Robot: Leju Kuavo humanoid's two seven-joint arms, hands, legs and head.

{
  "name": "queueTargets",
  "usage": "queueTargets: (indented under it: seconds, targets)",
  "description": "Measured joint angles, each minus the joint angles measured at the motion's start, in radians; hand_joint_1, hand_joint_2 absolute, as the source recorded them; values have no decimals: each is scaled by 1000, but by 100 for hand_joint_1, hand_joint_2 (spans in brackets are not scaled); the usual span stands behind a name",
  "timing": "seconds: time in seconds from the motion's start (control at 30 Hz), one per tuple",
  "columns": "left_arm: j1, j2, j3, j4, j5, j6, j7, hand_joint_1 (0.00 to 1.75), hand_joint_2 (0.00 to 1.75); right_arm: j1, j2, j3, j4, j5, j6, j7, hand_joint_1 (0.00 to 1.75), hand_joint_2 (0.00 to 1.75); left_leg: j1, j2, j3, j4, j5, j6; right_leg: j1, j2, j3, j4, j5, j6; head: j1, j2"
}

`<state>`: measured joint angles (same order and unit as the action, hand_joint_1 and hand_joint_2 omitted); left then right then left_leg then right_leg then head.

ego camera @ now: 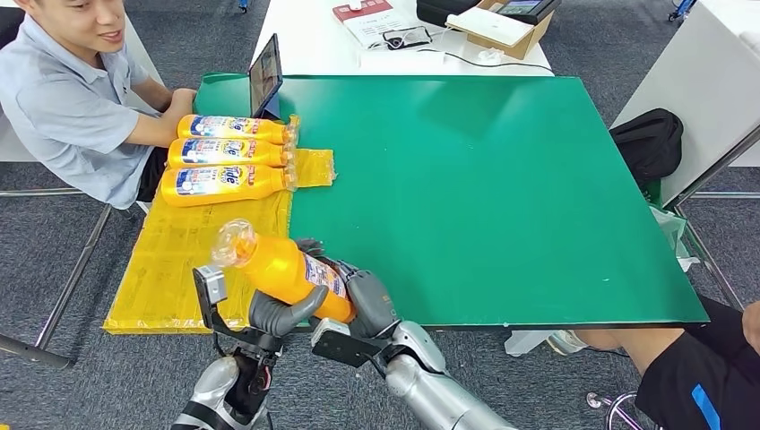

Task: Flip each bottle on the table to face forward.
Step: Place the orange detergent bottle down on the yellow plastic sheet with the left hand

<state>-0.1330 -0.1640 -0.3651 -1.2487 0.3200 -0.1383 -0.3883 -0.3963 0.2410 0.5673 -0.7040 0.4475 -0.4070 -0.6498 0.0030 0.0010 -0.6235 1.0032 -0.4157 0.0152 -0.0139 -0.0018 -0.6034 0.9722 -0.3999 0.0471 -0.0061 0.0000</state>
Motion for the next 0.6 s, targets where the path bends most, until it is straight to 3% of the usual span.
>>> queueTargets:
  seconds: [0.07, 0.33, 0.6]
  targets:
    - [5, 0, 2, -8, 13, -3, -1, 175, 175, 6, 5, 0, 0, -16, -6, 0, 0, 0, 0, 0, 0, 0, 0, 0, 0, 0, 0, 0, 0, 0, 0, 0]
    - [9, -10, 14, -35, 32, 25, -12, 175, 175, 18, 24, -2, -3, -62, -56, -18, 0, 0, 0, 0, 0, 0, 0, 0, 0, 0, 0, 0, 0, 0, 0, 0]
    - [-21, -20, 36, -40, -83, 224, -55, 175, 175, 48, 28, -4, -30, -81, -125, -45, 0, 0, 0, 0, 0, 0, 0, 0, 0, 0, 0, 0, 0, 0, 0, 0]
